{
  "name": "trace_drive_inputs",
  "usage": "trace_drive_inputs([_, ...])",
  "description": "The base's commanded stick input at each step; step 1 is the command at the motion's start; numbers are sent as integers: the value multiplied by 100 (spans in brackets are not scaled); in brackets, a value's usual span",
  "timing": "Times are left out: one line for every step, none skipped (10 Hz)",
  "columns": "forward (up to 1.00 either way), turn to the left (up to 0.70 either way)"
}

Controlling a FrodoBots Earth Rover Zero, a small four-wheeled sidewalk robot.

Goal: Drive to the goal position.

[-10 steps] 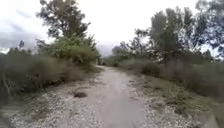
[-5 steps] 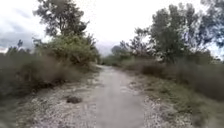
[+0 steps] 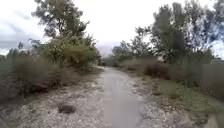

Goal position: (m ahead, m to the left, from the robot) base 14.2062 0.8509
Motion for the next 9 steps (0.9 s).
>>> trace_drive_inputs([50, -50])
trace_drive_inputs([50, -50])
trace_drive_inputs([50, -50])
trace_drive_inputs([50, 0])
trace_drive_inputs([50, 0])
trace_drive_inputs([50, 0])
trace_drive_inputs([50, 0])
trace_drive_inputs([50, 0])
trace_drive_inputs([50, 0])
